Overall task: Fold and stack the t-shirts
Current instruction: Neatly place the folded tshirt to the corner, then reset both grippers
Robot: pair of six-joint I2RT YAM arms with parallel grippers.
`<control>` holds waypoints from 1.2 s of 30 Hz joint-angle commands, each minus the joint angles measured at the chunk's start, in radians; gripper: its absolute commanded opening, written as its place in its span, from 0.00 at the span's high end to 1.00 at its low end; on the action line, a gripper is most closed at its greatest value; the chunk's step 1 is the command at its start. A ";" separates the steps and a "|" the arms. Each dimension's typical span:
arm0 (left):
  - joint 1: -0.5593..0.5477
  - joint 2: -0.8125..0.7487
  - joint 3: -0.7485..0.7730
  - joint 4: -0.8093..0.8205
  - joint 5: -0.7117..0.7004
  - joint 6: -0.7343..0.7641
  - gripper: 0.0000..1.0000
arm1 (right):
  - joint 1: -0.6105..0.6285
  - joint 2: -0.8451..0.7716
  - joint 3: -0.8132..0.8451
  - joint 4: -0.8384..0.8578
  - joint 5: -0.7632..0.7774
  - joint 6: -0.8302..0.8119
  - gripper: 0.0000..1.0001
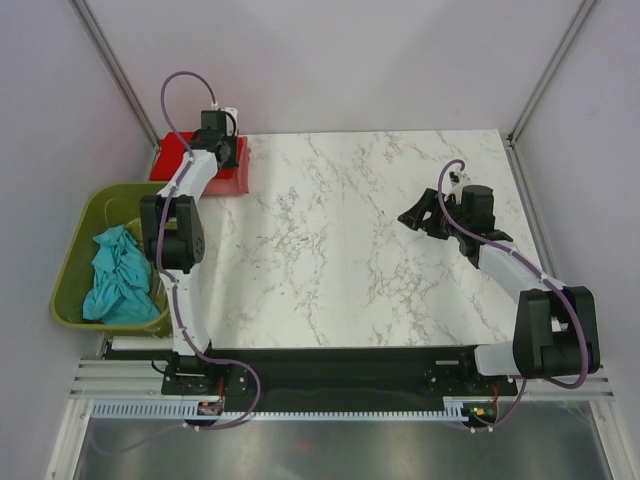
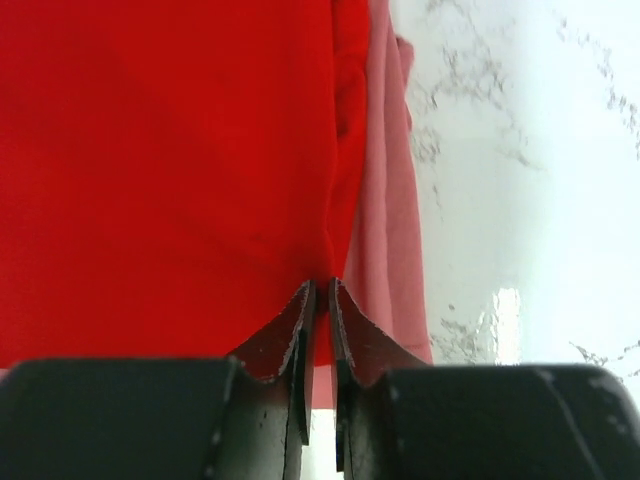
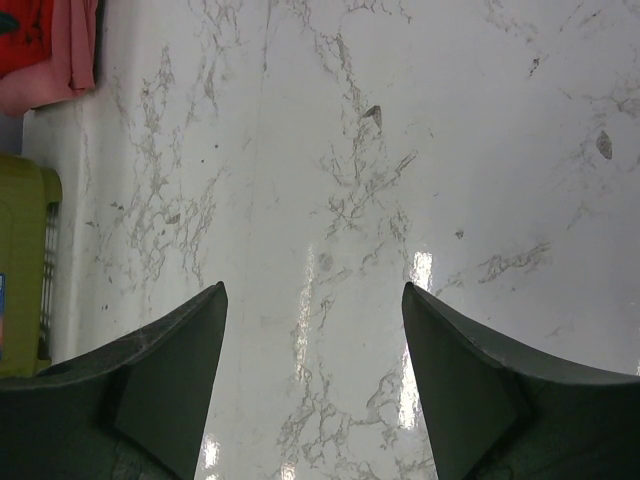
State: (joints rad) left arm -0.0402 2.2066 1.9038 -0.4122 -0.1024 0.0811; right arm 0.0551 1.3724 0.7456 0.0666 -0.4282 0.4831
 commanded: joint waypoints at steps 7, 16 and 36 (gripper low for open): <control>-0.072 -0.096 -0.161 0.001 -0.010 -0.142 0.86 | -0.001 -0.021 0.021 0.001 0.016 -0.020 0.21; -0.073 -0.269 -0.100 -0.069 0.080 -0.162 0.76 | -0.001 -0.130 0.067 -0.174 0.085 -0.057 0.20; -0.570 -1.076 -0.831 0.171 0.601 -0.417 0.52 | -0.001 -0.647 0.181 -0.700 0.120 -0.021 0.02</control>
State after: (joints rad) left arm -0.6052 1.2358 1.1568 -0.3862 0.4808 -0.2127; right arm 0.0547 0.7521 0.8787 -0.5179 -0.3344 0.4488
